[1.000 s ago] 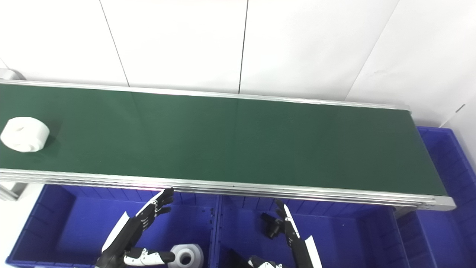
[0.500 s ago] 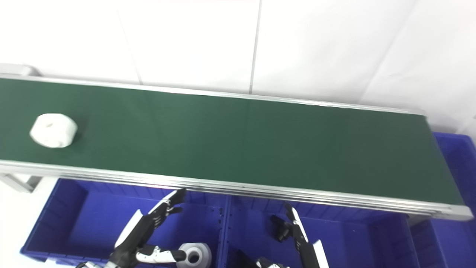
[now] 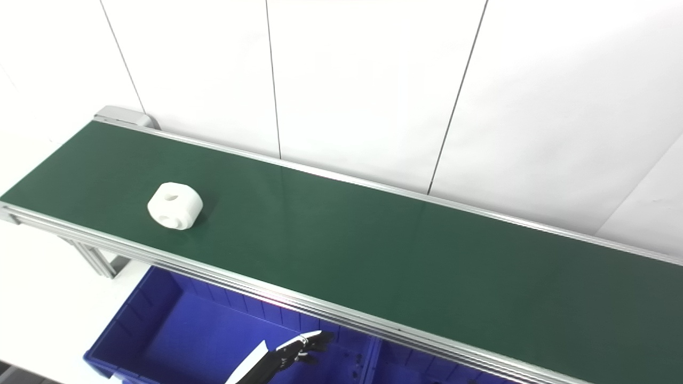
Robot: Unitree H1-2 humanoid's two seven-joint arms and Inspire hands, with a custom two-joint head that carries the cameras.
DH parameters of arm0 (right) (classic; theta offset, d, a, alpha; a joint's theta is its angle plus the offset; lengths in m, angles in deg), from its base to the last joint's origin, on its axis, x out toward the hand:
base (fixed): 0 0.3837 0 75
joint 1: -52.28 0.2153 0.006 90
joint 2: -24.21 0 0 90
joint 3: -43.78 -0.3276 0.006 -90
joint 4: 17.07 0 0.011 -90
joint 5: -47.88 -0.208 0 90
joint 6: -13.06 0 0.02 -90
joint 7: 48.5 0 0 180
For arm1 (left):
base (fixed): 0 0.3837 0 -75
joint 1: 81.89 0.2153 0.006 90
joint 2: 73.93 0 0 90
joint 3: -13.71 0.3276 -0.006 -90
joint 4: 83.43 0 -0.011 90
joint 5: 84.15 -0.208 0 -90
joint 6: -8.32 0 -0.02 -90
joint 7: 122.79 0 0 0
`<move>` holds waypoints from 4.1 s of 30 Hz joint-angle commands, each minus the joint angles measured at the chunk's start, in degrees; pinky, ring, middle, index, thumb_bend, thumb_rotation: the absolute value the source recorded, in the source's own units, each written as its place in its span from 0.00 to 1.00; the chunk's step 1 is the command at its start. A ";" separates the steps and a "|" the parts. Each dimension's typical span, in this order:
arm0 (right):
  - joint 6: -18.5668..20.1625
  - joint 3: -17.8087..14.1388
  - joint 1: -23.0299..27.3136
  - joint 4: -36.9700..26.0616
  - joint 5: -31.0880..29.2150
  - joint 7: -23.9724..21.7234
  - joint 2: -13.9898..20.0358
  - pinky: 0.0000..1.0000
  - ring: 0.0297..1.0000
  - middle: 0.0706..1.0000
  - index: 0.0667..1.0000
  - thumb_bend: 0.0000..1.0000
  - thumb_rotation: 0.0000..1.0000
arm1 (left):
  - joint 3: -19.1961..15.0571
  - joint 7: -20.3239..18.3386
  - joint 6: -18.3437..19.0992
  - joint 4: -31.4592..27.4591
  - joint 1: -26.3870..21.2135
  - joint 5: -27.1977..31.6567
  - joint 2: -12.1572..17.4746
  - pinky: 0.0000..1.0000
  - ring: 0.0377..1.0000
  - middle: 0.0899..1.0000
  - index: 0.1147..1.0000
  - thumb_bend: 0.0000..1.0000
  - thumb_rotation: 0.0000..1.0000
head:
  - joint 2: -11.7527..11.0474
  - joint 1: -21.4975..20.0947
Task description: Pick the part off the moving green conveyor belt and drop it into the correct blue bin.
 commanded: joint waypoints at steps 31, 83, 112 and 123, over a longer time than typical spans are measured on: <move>-3.19 3.48 3.33 -0.62 2.38 7.16 -0.49 0.91 0.95 0.98 0.97 0.82 0.47 | -20.16 -7.96 6.79 -20.41 -16.24 -0.76 6.11 0.89 0.94 0.96 0.96 0.75 0.44 | 4.58 -11.81; -3.18 6.21 3.60 -2.32 0.61 10.63 0.97 0.89 0.92 0.93 0.96 0.83 0.48 | -17.29 1.04 6.14 12.55 -29.15 -23.15 10.82 0.48 0.44 0.47 0.47 0.52 0.00 | 7.91 -10.54; -3.18 6.02 1.01 -7.82 1.19 10.29 -0.57 0.90 0.92 0.93 0.96 0.82 0.51 | -23.78 -6.15 0.64 -11.18 -15.71 -3.54 6.70 0.45 0.41 0.44 0.46 0.50 0.00 | 18.51 -19.68; -3.12 2.46 -0.31 -12.11 0.66 6.08 -2.32 0.90 0.92 0.91 0.95 0.86 0.53 | -20.00 -8.50 -0.42 -16.35 -3.44 -8.66 4.09 0.36 0.38 0.45 0.46 0.50 0.00 | 23.62 -20.23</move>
